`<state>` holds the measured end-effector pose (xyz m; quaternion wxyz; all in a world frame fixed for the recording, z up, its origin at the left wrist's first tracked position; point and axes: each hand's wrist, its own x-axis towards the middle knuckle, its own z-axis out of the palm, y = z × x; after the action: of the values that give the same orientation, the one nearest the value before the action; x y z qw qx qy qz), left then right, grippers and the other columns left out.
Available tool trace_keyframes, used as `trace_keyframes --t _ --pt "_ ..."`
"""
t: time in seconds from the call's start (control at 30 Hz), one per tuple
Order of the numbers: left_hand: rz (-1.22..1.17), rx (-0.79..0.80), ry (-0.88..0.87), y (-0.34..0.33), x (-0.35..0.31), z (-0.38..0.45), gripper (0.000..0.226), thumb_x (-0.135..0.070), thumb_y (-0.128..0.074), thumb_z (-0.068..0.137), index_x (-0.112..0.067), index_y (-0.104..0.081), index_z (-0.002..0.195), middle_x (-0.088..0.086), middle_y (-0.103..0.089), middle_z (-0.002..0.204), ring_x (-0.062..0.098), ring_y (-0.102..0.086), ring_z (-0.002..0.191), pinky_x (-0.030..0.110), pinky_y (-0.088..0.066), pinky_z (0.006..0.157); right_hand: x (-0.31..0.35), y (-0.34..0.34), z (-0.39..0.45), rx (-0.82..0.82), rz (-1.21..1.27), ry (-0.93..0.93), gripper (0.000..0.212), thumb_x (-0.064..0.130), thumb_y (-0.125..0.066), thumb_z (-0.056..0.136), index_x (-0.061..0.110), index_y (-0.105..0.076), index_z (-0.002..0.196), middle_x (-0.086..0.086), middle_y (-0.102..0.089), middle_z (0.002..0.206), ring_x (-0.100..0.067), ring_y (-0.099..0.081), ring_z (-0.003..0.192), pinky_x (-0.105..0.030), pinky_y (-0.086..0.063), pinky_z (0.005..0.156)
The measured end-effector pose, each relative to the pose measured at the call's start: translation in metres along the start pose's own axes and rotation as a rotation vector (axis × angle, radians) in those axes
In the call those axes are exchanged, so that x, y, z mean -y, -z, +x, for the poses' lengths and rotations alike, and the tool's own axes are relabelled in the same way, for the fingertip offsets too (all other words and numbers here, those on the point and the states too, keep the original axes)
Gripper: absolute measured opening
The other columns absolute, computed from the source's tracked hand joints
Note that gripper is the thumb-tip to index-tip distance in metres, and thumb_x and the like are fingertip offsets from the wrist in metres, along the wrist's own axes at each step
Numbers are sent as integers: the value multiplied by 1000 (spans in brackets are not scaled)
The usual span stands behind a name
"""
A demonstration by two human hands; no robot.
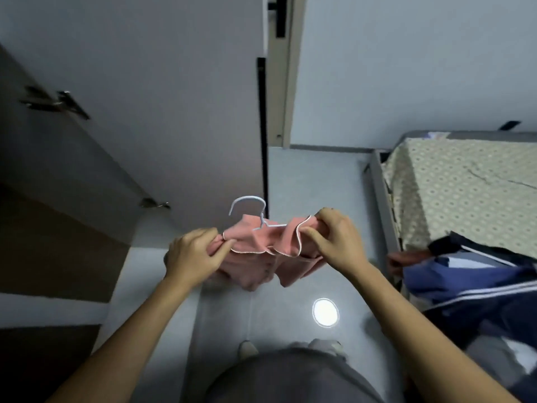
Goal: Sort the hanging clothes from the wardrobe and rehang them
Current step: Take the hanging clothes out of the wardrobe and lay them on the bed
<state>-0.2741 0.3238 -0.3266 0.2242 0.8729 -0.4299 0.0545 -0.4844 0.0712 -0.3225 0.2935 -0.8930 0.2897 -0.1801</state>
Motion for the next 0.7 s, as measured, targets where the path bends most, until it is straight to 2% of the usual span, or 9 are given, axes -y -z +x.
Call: trace_keyframes --t 0.13,0.2,0.33,0.53,0.7 --pt "-49 63 -186 -37 -81 41 48 -53 -64 88 -16 -45 65 2 -52 61 31 -57 61 37 -42 50 -64 59 -40 -171 -46 -143 47 65 -55 88 18 -61 89 7 -57 82 -23 -55 81 -40 -44 70" --pt "-71 79 -279 -53 -124 61 47 -53 -66 88 -17 -45 66 2 -53 62 32 -59 61 37 -44 50 -92 87 -61 -242 -76 -204 45 64 -56 89 19 -58 87 5 -56 81 -25 -55 81 -41 -45 70" --pt "-127 100 -470 -83 -220 96 44 -54 -64 87 -25 -37 68 -1 -50 62 30 -57 59 36 -43 50 -139 142 -105 -394 -93 -379 39 62 -57 89 26 -47 80 10 -50 78 -16 -48 78 -37 -38 65" --pt "-147 138 -674 -135 -362 128 51 -61 -59 86 -16 -51 63 -1 -55 56 29 -58 55 32 -41 49 -203 219 -171 -595 -173 -590 37 61 -59 89 25 -62 86 9 -64 84 -16 -61 85 -40 -50 69" --pt "-229 225 -862 -185 -475 141 51 -63 -58 86 -19 -48 63 -2 -55 55 28 -59 55 33 -44 49 -242 269 -223 -750 -221 -793 33 60 -60 87 27 -64 84 11 -65 84 -11 -60 85 -36 -47 70"
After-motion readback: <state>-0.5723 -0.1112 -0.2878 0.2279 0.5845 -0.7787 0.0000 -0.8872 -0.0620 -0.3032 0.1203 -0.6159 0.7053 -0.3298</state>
